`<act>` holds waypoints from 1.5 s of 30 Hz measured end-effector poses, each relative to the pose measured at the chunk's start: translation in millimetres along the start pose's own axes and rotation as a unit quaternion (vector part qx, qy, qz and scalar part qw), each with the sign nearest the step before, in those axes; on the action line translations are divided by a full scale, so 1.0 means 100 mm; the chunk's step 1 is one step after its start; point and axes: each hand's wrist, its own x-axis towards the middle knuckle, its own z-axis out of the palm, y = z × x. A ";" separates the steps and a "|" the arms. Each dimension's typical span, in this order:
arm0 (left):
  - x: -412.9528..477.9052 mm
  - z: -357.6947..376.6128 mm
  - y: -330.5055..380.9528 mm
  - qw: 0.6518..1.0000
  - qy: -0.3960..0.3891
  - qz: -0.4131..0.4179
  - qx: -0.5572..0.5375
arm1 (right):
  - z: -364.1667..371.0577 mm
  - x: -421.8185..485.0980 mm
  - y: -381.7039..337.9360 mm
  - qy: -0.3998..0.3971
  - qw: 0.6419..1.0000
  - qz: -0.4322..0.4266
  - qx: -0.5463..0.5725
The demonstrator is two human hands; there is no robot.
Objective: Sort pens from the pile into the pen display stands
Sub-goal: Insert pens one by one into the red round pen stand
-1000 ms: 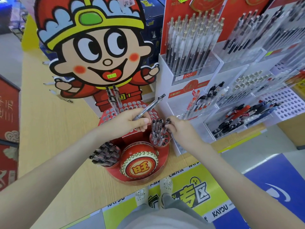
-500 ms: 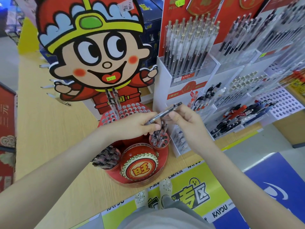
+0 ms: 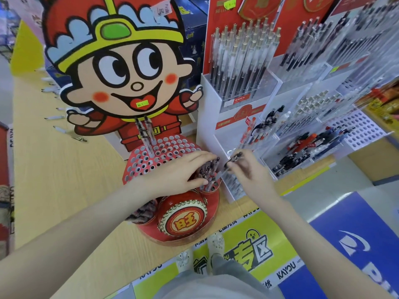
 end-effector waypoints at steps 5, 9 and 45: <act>0.00 -0.01 -0.03 1.000 -0.018 0.007 -0.018 | 0.06 0.03 0.08 0.006 0.999 -0.007 -0.031; 0.01 -0.01 -0.07 0.999 -0.018 0.019 -0.023 | 0.06 0.04 0.10 0.009 0.998 -0.015 -0.062; -3.65 -0.30 -1.45 0.928 0.231 -0.276 0.098 | 3.55 -0.29 -1.97 -0.194 0.922 -0.239 -0.235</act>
